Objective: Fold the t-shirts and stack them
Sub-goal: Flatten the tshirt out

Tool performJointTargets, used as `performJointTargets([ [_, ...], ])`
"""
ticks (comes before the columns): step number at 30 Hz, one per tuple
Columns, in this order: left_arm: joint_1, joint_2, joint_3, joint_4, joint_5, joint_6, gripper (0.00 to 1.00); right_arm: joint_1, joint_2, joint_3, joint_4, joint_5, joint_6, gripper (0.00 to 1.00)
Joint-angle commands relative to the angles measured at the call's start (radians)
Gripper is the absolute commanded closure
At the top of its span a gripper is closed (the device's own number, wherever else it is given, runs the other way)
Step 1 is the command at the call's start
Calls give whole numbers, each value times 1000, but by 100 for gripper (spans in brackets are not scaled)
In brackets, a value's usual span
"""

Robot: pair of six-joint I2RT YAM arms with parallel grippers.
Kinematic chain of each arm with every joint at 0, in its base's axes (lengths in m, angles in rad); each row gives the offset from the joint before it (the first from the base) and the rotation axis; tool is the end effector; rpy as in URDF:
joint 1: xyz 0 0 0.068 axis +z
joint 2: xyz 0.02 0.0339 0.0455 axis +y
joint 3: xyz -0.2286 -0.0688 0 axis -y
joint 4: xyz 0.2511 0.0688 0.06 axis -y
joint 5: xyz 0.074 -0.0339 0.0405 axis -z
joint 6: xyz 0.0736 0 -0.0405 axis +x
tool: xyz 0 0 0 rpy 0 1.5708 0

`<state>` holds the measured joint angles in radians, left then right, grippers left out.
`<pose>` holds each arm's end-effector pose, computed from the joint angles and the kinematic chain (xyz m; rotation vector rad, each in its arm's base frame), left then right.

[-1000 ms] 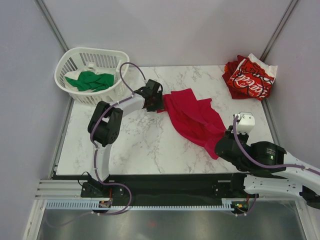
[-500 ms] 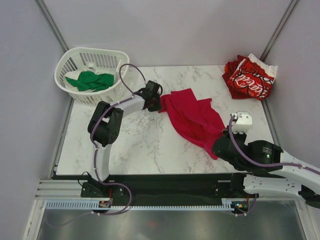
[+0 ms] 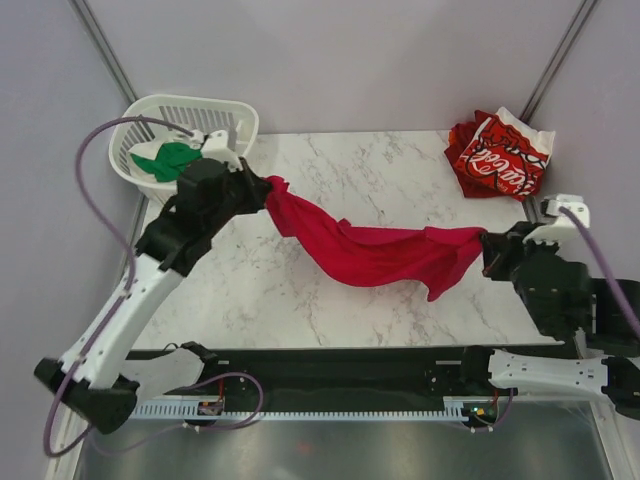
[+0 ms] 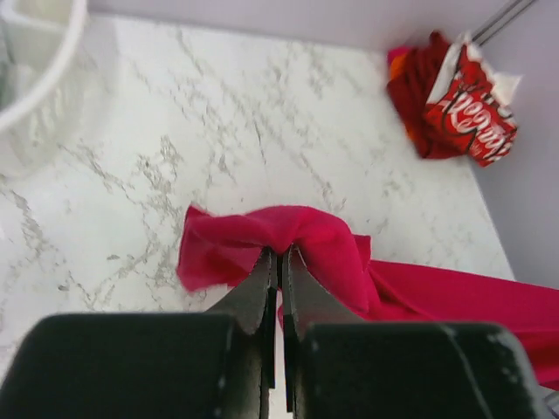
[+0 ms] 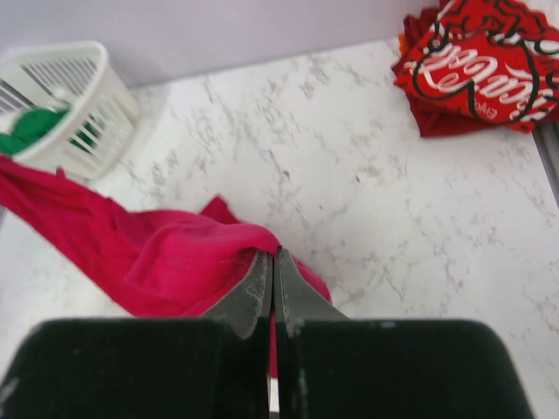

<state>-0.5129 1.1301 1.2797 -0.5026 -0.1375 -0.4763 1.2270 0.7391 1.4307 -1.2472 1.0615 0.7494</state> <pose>0.2661 -0.1383 0.3662 -0.0581 1.9558 -0.5284 0.0941 0.0721 0.4159 0.1409 1.8325 0.2473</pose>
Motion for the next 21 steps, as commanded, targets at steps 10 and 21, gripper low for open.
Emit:
performJointTargets([
  [10, -3, -353, 178, -418, -57, 111, 98, 2, -124, 252, 204, 87, -343, 100],
  [21, -3, -642, -429, -467, 284, -85, 41, 2, -110, 62, 154, 48, -231, 100],
])
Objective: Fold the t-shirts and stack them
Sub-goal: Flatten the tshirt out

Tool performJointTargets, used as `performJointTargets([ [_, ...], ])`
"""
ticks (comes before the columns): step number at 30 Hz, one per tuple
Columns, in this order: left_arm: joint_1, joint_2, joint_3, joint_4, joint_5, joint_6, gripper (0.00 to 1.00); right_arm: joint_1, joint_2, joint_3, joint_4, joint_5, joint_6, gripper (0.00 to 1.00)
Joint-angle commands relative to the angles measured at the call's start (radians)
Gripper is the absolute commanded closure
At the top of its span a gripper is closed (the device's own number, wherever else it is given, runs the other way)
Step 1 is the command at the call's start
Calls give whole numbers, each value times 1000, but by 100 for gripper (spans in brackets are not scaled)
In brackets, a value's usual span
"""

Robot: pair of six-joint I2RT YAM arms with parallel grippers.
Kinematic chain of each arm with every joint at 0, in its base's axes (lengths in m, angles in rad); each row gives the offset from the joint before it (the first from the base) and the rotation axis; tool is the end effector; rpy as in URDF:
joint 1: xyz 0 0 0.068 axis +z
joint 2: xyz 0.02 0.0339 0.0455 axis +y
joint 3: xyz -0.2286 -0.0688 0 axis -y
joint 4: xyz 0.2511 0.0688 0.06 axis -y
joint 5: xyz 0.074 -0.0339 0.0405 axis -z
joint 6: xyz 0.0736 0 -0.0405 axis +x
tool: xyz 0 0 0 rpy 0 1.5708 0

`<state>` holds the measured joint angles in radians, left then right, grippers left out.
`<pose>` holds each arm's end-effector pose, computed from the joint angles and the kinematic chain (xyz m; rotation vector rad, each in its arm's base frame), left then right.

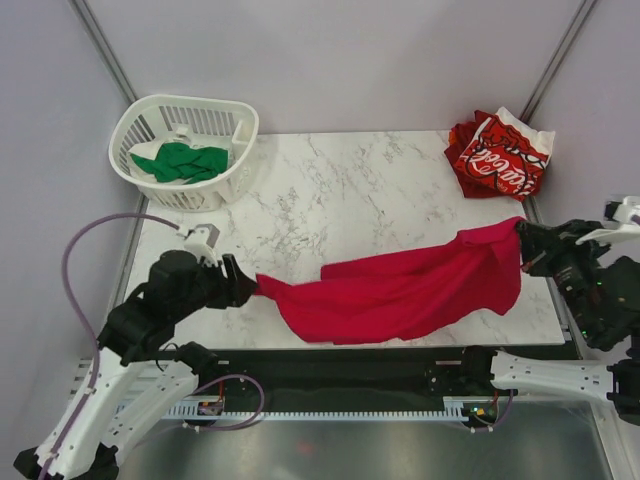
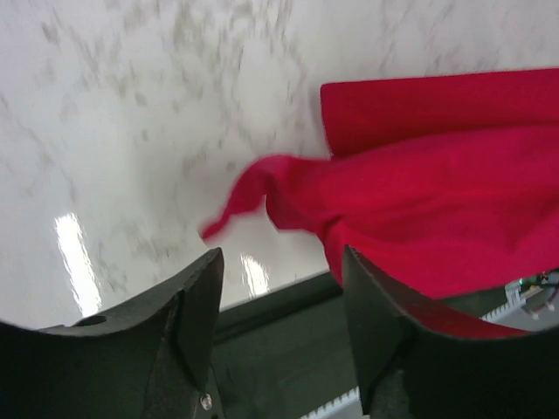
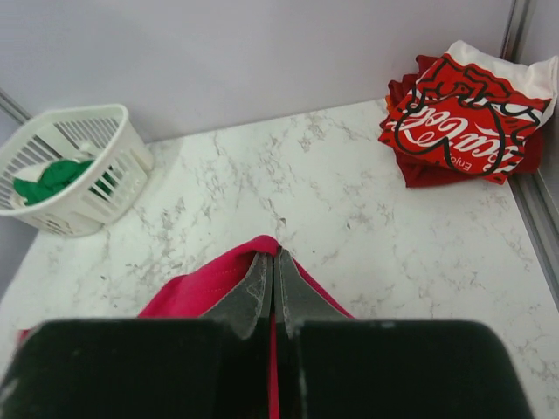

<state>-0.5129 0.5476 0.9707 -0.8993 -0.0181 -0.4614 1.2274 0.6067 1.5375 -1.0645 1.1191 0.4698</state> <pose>0.1403 -0.0775 0.3227 0.0425 2.0982 -0.5819 0.0756 0.0146 0.4669 0.2001 1.6281 0.3484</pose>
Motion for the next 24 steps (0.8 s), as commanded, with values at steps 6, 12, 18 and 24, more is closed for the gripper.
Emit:
performJointTargets([
  [6, -1, -197, -107, -216, 57, -160, 22, 1, 18, -111, -170, 65, 217, 100],
  [12, -3, 70, -92, -65, 38, -103, 27, 3, -22, -166, -141, 56, 191, 100],
  [18, -33, 371, -126, 322, 92, -109, 32, 3, -35, -226, -129, 12, 185, 100],
  [24, -203, 859, 63, 439, 21, -51, 32, 3, -58, -330, -52, -30, 181, 100],
])
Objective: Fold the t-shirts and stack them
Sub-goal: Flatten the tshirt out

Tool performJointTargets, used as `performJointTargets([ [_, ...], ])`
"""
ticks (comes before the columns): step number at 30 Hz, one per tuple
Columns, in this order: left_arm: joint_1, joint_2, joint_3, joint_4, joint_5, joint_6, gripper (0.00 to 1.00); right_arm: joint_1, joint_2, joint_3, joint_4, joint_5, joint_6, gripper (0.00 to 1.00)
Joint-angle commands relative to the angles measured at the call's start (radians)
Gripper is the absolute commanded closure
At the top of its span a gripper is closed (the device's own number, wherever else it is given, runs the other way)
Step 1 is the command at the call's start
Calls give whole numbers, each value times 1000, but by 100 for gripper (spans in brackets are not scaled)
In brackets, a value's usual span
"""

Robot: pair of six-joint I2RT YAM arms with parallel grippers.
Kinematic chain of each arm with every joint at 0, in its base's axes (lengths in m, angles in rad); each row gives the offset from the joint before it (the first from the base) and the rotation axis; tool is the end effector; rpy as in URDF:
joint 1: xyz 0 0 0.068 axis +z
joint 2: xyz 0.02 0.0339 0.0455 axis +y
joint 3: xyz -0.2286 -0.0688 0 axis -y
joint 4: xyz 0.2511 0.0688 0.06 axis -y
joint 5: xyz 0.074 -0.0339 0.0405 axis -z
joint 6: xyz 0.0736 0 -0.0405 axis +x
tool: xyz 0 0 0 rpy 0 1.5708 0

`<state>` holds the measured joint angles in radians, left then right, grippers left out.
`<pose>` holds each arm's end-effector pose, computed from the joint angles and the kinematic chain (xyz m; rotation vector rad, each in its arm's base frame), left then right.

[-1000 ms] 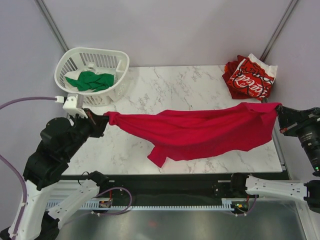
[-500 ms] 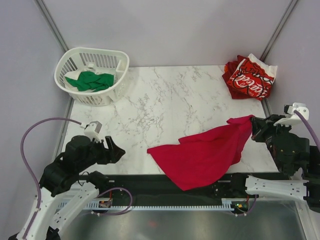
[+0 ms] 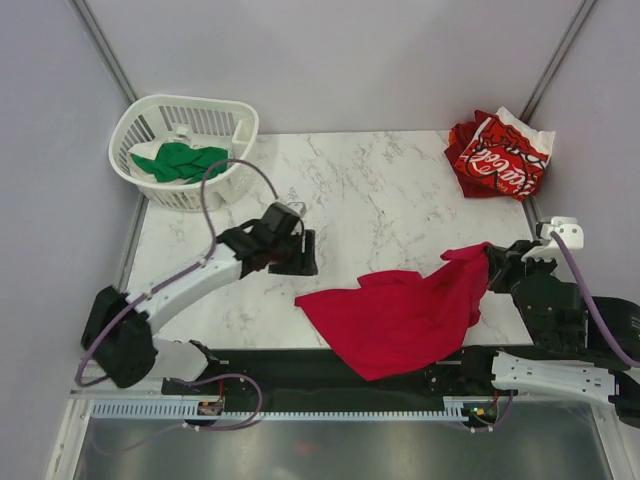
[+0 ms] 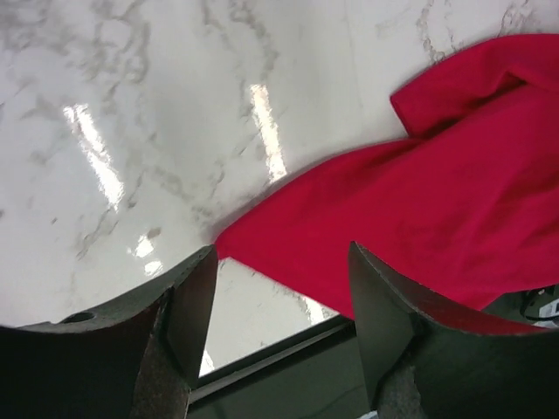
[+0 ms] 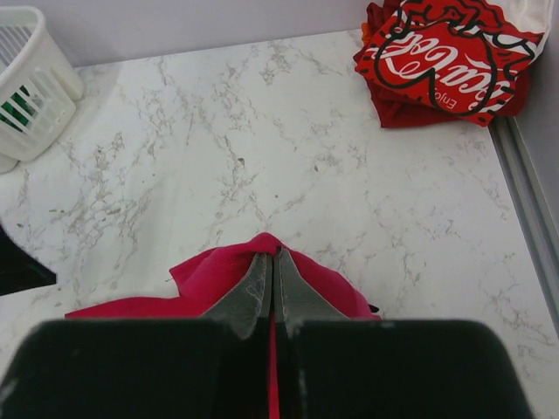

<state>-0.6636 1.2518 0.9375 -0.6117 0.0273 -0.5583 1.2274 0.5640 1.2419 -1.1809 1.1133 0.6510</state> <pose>0.2306 -0.1829 0.1921 0.1475 2.5752 -0.5231 0.0885 0.0513 0.3886 0.1150 1.7854 0.1842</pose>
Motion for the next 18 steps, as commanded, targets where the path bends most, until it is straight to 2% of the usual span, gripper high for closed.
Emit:
performJointTargets([
  [1, -80, 206, 154, 171, -23, 57, 32, 3, -13, -45, 70, -27, 1, 100],
  [6, -174, 513, 343, 233, -6, 98, 33, 3, -24, -124, 98, -36, 10, 100],
  [10, -203, 665, 457, 237, -4, 136, 36, 3, -44, -160, 99, -40, 19, 100],
  [13, -212, 728, 498, 239, 16, 135, 39, 3, -62, -165, 98, -36, 16, 100],
  [18, -232, 744, 483, 239, 14, 121, 42, 4, -101, -162, 93, -4, -2, 100],
])
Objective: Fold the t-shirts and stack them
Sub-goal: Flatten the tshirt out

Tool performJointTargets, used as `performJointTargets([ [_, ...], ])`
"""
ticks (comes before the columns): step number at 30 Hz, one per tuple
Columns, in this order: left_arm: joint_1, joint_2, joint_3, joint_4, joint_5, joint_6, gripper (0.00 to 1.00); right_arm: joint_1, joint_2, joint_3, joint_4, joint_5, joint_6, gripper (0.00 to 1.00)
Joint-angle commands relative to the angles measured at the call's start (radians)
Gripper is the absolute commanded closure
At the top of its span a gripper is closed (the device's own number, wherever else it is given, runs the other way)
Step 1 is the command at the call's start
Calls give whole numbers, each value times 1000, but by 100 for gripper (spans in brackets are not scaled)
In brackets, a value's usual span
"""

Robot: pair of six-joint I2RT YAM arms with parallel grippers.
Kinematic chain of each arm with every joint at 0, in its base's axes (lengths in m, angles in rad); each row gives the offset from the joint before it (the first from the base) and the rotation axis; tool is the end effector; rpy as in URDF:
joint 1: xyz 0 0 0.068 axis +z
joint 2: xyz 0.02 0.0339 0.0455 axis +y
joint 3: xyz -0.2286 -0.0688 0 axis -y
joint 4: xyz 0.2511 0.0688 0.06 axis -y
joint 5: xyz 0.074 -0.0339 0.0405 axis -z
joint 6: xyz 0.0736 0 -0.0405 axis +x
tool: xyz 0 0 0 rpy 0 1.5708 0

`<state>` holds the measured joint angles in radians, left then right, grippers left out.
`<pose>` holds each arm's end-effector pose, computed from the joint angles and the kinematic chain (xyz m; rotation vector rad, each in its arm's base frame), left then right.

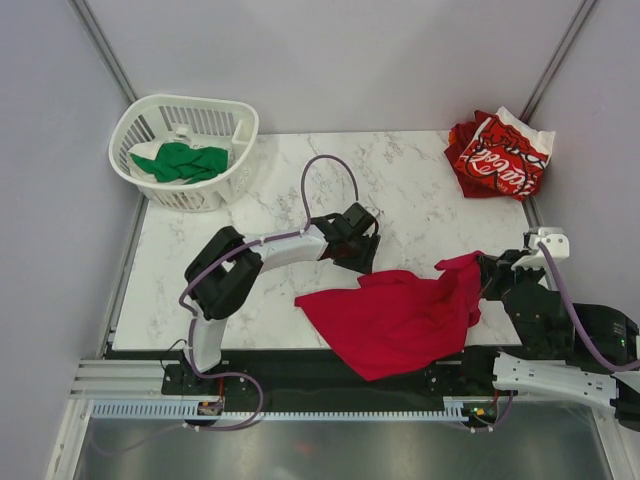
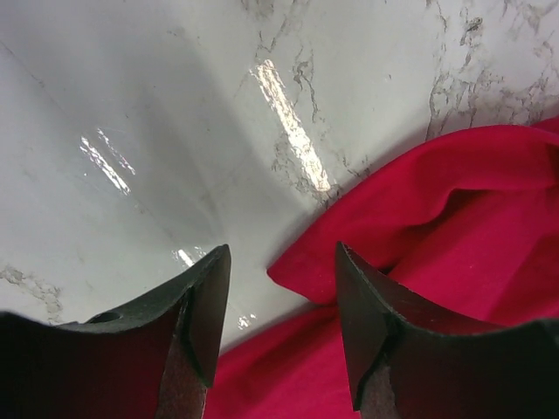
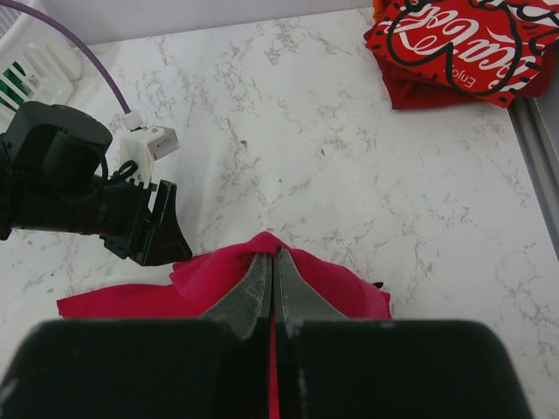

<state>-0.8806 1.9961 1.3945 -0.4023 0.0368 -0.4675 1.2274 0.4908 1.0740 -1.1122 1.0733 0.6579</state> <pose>0.2746 -0.3368 0.1046 0.5621 2.6129 -0.5243 0.0909 0.0622 0.3545 0.0803 1.8167 0.1973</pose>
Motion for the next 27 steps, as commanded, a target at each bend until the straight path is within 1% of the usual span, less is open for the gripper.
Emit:
performJointTargets([
  [1, -18, 0, 21, 30, 2, 27, 42, 3, -32, 3, 25, 42, -14, 100],
  [6, -41, 7, -6, 30, -9, 18, 43, 3, -51, 3, 17, 54, -21, 100],
  [7, -46, 10, -9, 30, -14, 9, 44, 3, -54, 3, 17, 54, -18, 100],
  [9, -54, 13, -17, 30, -17, 1, 51, 3, -57, 3, 11, 53, -14, 100],
  [10, -57, 13, -20, 30, -21, -2, 52, 3, -60, 4, 11, 51, -9, 100],
  [13, -61, 12, -31, 30, -34, -8, 52, 3, -64, 7, 0, 47, 0, 100],
  [18, -61, 12, -37, 30, -110, -23, 53, 4, -67, 12, -9, 40, 9, 100],
  [25, -61, 24, -37, 30, -150, -29, 52, 3, -60, 10, -15, 37, 22, 100],
  [27, -61, 27, -38, 31, -160, -31, 55, 3, -55, 9, -17, 37, 20, 100],
])
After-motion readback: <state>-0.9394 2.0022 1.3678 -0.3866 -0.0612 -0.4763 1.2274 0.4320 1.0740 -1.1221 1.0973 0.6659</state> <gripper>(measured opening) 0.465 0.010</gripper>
